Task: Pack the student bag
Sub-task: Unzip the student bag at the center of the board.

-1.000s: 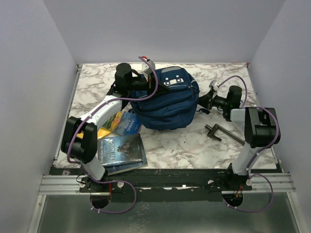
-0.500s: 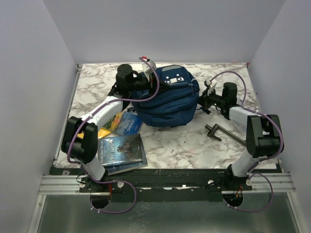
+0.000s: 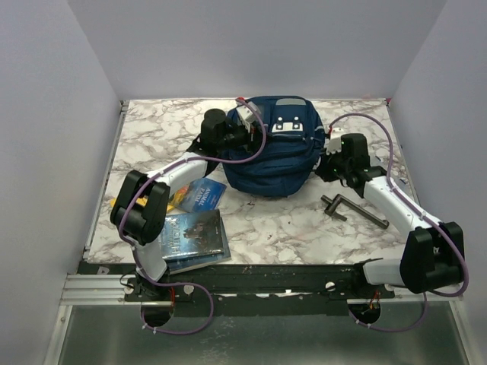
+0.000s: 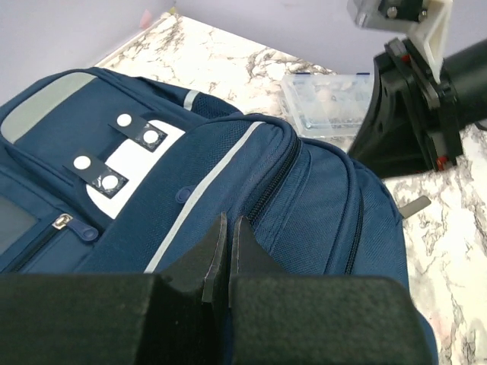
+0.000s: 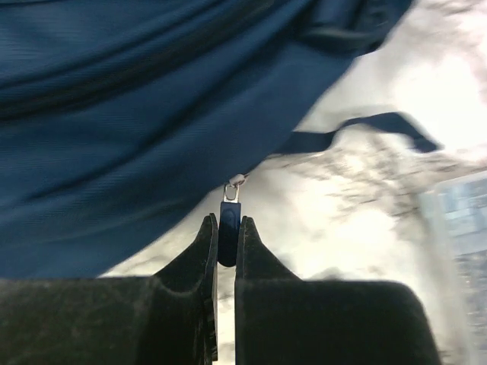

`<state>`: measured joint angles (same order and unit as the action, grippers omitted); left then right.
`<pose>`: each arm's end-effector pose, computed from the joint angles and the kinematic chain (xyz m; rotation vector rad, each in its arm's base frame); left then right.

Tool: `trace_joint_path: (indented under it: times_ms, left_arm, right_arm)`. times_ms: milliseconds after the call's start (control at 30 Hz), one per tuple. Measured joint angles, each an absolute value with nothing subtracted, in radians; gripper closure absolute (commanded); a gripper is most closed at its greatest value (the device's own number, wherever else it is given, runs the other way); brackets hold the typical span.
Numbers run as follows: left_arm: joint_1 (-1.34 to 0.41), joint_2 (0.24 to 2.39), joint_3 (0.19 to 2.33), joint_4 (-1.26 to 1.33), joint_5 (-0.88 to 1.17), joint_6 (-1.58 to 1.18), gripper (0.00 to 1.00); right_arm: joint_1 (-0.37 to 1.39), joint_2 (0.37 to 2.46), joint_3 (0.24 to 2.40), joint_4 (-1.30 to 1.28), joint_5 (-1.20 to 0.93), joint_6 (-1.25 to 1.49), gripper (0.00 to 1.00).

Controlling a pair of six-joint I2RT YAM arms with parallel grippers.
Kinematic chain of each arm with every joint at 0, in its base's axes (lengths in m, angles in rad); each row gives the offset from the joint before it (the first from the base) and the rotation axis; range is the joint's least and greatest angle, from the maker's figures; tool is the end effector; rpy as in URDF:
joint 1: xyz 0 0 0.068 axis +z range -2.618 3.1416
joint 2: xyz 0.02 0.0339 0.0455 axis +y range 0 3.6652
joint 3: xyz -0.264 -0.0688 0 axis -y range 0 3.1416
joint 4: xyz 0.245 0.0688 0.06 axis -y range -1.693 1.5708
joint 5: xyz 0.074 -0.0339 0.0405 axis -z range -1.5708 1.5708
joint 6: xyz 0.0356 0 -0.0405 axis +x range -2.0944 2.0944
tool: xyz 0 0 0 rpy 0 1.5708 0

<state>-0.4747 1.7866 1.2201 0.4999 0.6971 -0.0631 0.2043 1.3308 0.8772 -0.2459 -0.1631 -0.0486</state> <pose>0.3600 -0.2107 0.2838 0.8716 1.4757 -0.9718 0.2801 0.0639 0.2462 -0.3722 2.2425 0.2673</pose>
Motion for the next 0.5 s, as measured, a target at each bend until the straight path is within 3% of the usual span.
trace_joint_path:
  times_ms: [200, 500]
  left_arm:
    - [-0.556, 1.802, 1.223, 0.485, 0.592, -0.062, 1.00]
    - [-0.658, 1.785, 1.209, 0.445, 0.314, -0.106, 1.00]
  right_arm:
    - [0.333, 1.357, 0.950, -0.400, -0.167, 0.127, 0.99]
    - [0.341, 1.303, 0.920, -0.397, -0.265, 0.311, 1.00]
